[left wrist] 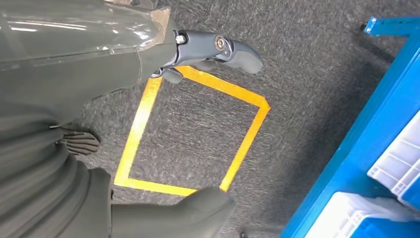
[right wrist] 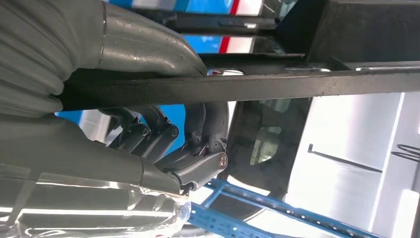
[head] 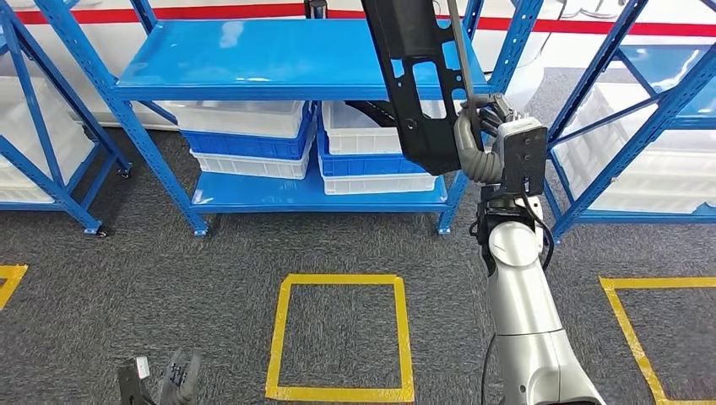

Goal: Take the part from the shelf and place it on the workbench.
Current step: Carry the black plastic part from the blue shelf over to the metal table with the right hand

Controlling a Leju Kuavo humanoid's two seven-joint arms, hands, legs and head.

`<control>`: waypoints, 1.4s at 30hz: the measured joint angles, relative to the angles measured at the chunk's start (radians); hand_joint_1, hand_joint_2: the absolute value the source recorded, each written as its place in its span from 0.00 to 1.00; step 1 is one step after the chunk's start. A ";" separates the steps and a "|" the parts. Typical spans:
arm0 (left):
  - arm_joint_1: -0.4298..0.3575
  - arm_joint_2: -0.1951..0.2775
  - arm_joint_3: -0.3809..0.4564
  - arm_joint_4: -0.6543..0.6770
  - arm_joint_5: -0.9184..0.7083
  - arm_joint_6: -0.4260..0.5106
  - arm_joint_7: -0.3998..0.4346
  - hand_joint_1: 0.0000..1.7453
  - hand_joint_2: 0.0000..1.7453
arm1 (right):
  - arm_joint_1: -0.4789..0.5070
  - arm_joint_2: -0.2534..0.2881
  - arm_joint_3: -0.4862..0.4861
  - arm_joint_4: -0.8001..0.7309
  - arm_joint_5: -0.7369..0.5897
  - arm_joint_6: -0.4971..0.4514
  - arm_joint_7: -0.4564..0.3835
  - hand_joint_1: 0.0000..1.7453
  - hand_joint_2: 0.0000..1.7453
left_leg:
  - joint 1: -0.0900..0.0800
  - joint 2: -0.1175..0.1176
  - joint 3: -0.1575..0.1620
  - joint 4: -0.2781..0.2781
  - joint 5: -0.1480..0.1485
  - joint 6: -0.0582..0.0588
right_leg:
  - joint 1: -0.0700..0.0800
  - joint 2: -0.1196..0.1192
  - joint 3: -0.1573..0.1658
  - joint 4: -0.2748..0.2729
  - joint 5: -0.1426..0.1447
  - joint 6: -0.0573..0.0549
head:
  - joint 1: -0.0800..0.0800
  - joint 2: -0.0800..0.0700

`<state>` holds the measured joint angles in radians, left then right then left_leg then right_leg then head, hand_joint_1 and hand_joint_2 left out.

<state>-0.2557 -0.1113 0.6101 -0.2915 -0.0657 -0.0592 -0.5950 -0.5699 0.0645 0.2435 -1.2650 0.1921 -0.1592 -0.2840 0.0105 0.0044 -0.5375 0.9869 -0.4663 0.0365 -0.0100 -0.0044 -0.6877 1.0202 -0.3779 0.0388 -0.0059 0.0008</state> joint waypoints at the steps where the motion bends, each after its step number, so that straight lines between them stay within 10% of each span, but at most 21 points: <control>1: -0.002 -0.001 -0.001 0.000 0.000 0.000 0.000 0.00 1.00 | 0.002 -0.003 -0.003 0.004 -0.001 0.000 -0.001 1.00 1.00 | 0.001 0.003 -0.015 -0.002 0.016 0.007 | -0.001 0.001 -0.021 0.050 -0.044 -0.006 | 0.003 0.000; 4: -0.004 0.000 -0.002 0.000 0.000 0.000 0.001 0.00 1.00 | 0.010 -0.010 -0.010 0.017 -0.004 0.002 -0.003 1.00 1.00 | -0.002 0.006 -0.067 -0.001 0.058 0.012 | -0.002 0.002 -0.064 0.251 -0.150 -0.005 | 0.010 0.000; 6: -0.004 0.001 -0.003 0.000 0.000 0.000 0.002 0.00 1.00 | 0.016 -0.013 -0.012 0.025 -0.005 0.003 -0.004 1.00 1.00 | -0.003 0.007 -0.102 0.000 0.086 0.009 | -0.002 0.002 -0.029 0.275 -0.132 0.013 | 0.012 0.000; 10: -0.004 0.002 -0.004 0.000 0.000 0.000 0.002 0.00 1.00 | 0.015 -0.014 -0.014 0.030 -0.005 0.004 -0.004 1.00 1.00 | -0.006 0.006 -0.149 0.001 0.136 -0.008 | 0.003 0.003 0.179 0.013 -0.128 0.006 | 0.011 0.000; 12: -0.004 0.002 -0.004 0.000 0.000 0.000 0.002 0.00 1.00 | 0.014 -0.014 -0.014 0.032 -0.005 0.005 -0.006 1.00 1.00 | -0.006 0.006 -0.153 -0.006 0.160 -0.020 | 0.010 0.006 0.204 -0.045 -0.140 -0.010 | 0.009 0.000; 14: -0.002 0.004 -0.004 0.001 0.000 0.000 0.003 0.00 1.00 | 0.014 -0.014 -0.014 0.035 -0.005 0.007 -0.007 1.00 1.00 | -0.002 0.003 -0.162 -0.005 0.158 -0.032 | -0.001 0.005 0.187 -0.043 -0.119 -0.028 | 0.006 0.000; 19: 0.000 0.008 -0.005 0.002 0.004 0.002 0.002 0.00 1.00 | 0.013 -0.011 -0.015 0.046 -0.030 0.024 -0.012 1.00 1.00 | 0.004 -0.003 -0.232 0.259 -0.053 -0.056 | -0.006 0.002 0.120 -0.040 -0.050 -0.057 | -0.003 0.000; 21: 0.001 0.009 -0.005 0.002 0.008 0.001 0.001 0.00 1.00 | 0.014 -0.012 -0.015 0.052 -0.045 0.033 -0.016 1.00 1.00 | 0.007 -0.003 -0.209 0.301 -0.038 -0.060 | -0.005 0.002 0.086 -0.035 -0.027 -0.053 | -0.004 0.000; 25: -0.002 0.011 -0.010 0.002 0.010 0.000 0.000 0.00 1.00 | 0.014 -0.012 -0.022 0.056 -0.062 0.048 -0.023 1.00 1.00 | 0.009 -0.008 -0.020 0.080 -0.020 -0.050 | -0.003 0.002 0.035 -0.015 0.007 -0.034 | -0.004 0.000; 28: -0.003 0.009 -0.015 0.001 0.011 0.000 0.000 0.00 1.00 | 0.015 -0.012 -0.028 0.056 -0.067 0.055 -0.030 1.00 1.00 | 0.000 -0.011 0.002 0.026 -0.024 -0.024 | 0.000 0.000 0.027 -0.020 0.033 -0.011 | -0.002 0.000; 31: -0.004 0.004 -0.022 0.001 0.011 0.000 0.003 0.00 1.00 | 0.017 -0.018 -0.036 0.056 -0.066 0.063 -0.033 1.00 1.00 | 0.004 -0.002 -0.030 0.008 0.023 0.003 | 0.002 0.004 -0.010 0.030 -0.020 -0.012 | 0.002 0.000; 35: -0.005 -0.002 -0.030 0.001 0.011 0.001 0.005 0.00 1.00 | 0.019 -0.026 -0.042 0.056 -0.064 0.070 -0.032 1.00 1.00 | 0.003 0.003 -0.102 0.008 0.083 0.008 | -0.005 0.004 -0.060 0.274 -0.157 -0.008 | 0.011 0.000; 38: -0.005 -0.005 -0.037 0.001 0.010 0.002 0.007 0.00 1.00 | 0.017 -0.032 -0.046 0.056 -0.064 0.070 -0.032 1.00 1.00 | 0.005 0.004 -0.155 0.012 0.126 -0.004 | -0.012 0.004 0.044 0.212 -0.116 0.022 | 0.012 0.000; 40: -0.004 -0.004 -0.040 0.000 0.012 0.004 0.005 0.00 1.00 | 0.009 -0.032 -0.047 0.057 -0.064 0.072 -0.031 1.00 1.00 | 0.004 0.004 -0.179 0.014 0.152 -0.018 | -0.008 0.006 0.150 0.065 -0.132 0.016 | 0.013 0.000; 42: -0.003 -0.002 -0.041 -0.001 0.019 0.006 0.002 0.00 1.00 | -0.002 -0.032 -0.047 0.062 -0.063 0.076 -0.032 1.00 1.00 | 0.003 0.005 -0.187 0.006 0.178 -0.032 | 0.002 0.011 0.183 -0.004 -0.154 -0.005 | 0.012 0.000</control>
<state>-0.2589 -0.1133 0.5687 -0.2930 -0.0471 -0.0537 -0.5932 -0.5714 0.0325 0.1964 -1.2034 0.1293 -0.0832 -0.3161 0.0133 0.0097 -0.7243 0.9929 -0.2879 0.0044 -0.0076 0.0062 -0.5047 1.0158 -0.5316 0.0342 0.0058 0.0007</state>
